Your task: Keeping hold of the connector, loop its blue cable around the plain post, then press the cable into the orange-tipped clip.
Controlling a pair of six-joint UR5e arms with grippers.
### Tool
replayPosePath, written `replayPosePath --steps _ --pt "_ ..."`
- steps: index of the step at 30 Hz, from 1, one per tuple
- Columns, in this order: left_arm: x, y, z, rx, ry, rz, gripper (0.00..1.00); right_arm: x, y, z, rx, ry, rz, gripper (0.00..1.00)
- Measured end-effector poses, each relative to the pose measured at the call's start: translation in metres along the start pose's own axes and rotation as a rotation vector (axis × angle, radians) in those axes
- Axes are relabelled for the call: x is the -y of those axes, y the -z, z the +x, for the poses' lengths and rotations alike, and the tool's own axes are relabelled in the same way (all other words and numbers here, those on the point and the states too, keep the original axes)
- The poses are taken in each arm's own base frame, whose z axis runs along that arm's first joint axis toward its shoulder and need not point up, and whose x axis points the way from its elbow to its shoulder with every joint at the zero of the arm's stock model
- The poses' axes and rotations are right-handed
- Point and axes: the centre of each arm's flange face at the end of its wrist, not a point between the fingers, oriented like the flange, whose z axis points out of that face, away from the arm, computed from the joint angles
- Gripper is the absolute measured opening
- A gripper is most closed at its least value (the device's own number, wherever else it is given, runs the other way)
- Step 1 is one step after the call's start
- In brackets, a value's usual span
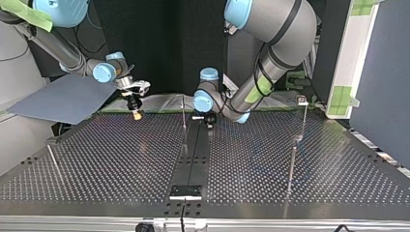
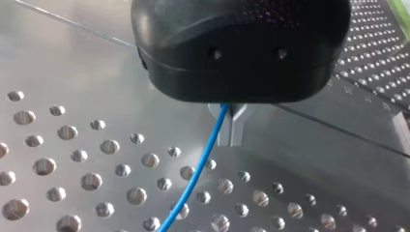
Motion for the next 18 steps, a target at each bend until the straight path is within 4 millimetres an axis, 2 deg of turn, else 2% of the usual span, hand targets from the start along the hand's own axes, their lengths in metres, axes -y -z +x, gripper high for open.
replayPosePath --steps 1,3,4,5,6,7,8,13,15,16,18 --pt "0.000 0.000 0.001 -0.001 0.000 0.006 0.00 0.000 0.000 -0.001 0.001 0.000 0.000 0.00" --pt "0.002 0.000 0.002 -0.002 -0.004 0.019 0.34 0.000 0.000 -0.002 0.004 -0.001 0.000 0.00" --pt "0.002 0.000 0.003 -0.003 -0.009 0.029 0.34 0.000 0.001 -0.002 0.006 -0.001 0.000 0.00" --pt "0.003 0.000 0.003 -0.003 -0.013 0.033 0.54 0.000 0.001 -0.003 0.007 -0.001 0.000 0.00" --pt "0.003 0.001 0.004 -0.003 -0.018 0.034 0.65 0.000 0.001 -0.003 0.008 0.000 0.000 0.00" --pt "0.004 0.002 0.004 -0.003 -0.024 0.032 0.65 0.001 0.001 -0.003 0.009 0.000 0.000 0.00" --pt "0.004 0.002 0.004 -0.004 -0.029 0.028 0.73 0.001 0.001 -0.003 0.009 0.000 0.001 0.00" --pt "0.002 0.007 0.007 -0.023 -0.063 -0.004 0.73 0.002 0.001 -0.003 0.010 0.001 0.002 0.00" --pt "0.001 0.009 0.008 -0.036 -0.080 -0.007 0.80 0.003 0.001 -0.003 0.010 0.001 0.003 0.00" --pt "0.001 0.010 0.009 -0.043 -0.092 -0.005 0.80 0.003 0.001 -0.003 0.010 0.001 0.003 0.00" --pt "0.002 0.011 0.009 -0.052 -0.109 0.004 1.00 0.003 0.001 -0.003 0.010 0.001 0.004 0.00"
